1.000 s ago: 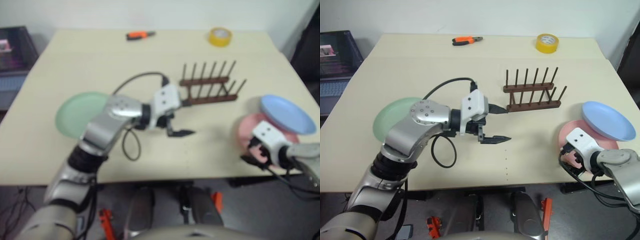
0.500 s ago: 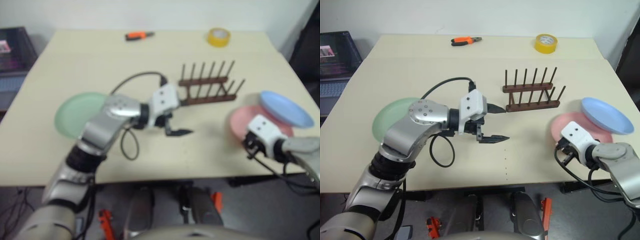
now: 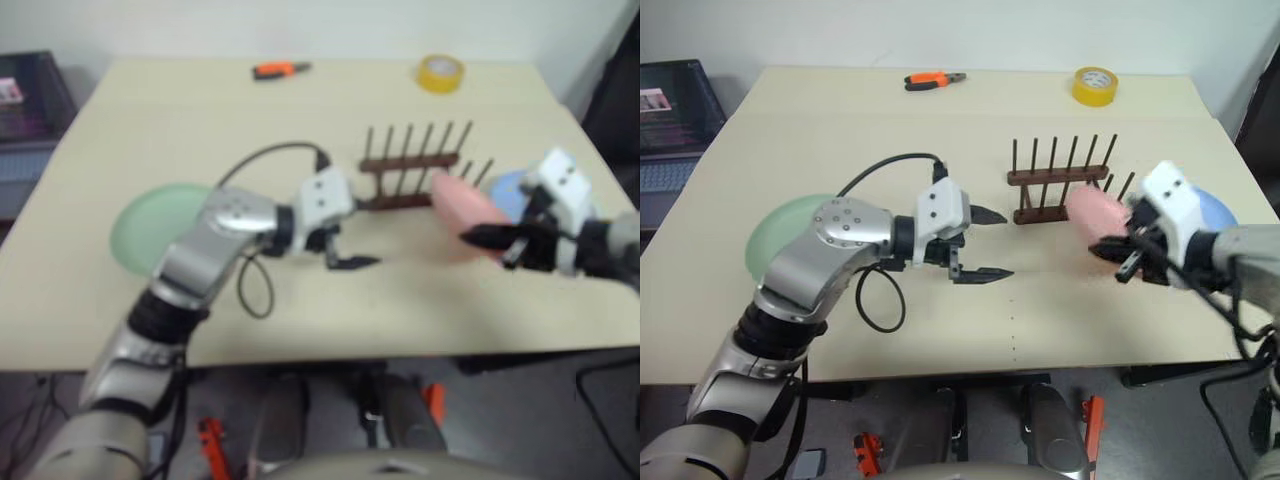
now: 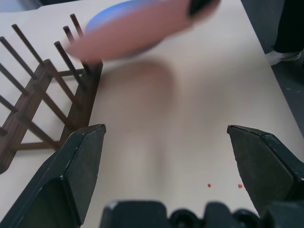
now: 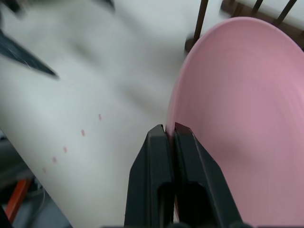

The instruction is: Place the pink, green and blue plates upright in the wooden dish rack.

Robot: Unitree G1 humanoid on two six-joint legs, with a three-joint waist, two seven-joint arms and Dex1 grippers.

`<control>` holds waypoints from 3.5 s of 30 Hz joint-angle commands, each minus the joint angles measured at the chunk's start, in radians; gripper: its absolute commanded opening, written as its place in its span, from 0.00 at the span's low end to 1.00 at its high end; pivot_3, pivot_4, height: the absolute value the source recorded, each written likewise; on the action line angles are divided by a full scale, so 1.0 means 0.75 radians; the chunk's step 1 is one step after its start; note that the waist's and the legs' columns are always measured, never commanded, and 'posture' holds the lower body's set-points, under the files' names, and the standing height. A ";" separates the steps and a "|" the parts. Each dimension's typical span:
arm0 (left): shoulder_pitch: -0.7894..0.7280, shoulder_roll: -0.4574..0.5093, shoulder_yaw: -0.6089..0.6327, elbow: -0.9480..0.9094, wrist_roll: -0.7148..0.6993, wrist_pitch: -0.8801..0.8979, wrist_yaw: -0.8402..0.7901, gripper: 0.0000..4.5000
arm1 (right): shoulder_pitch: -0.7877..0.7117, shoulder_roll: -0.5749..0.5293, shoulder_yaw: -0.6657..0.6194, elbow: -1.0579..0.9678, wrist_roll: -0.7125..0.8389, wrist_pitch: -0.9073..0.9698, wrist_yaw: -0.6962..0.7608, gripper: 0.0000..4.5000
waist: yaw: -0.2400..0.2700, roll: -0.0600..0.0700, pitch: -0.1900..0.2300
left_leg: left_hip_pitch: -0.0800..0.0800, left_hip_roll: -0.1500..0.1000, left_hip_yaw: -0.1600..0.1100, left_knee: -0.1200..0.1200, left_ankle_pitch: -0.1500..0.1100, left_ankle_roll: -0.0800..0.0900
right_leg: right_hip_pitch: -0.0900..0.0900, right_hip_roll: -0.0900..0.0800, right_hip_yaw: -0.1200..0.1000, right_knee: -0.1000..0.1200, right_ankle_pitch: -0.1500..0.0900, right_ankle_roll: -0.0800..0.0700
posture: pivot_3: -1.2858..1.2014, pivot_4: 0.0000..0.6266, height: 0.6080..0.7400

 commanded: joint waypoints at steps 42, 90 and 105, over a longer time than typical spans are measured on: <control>-0.014 -0.193 0.299 -0.072 0.008 -0.078 0.449 1.00 | -0.872 0.235 -0.043 1.819 -0.049 -0.944 0.214 0.00 | -0.004 0.002 0.001 | -0.001 0.000 0.007 0.000 -0.002 0.004 | -0.001 0.002 0.003 0.002 0.004 0.007 | 0.52 0.24 1.00; 0.001 -0.172 0.292 -0.120 -0.008 -0.024 0.463 1.00 | -0.810 0.163 0.026 1.815 -0.143 -0.819 0.271 0.00 | -0.004 0.003 0.001 | -0.001 -0.001 0.007 0.001 -0.002 0.004 | -0.001 0.002 0.004 0.002 0.005 0.007 | 0.52 0.24 1.00; 0.008 -0.170 0.295 -0.128 -0.008 -0.018 0.467 1.00 | -0.779 0.183 0.031 1.754 -0.115 -0.736 0.337 0.00 | -0.005 0.003 0.001 | -0.001 -0.001 0.007 0.001 -0.002 0.004 | -0.001 0.002 0.004 0.002 0.005 0.007 | 0.52 0.24 1.00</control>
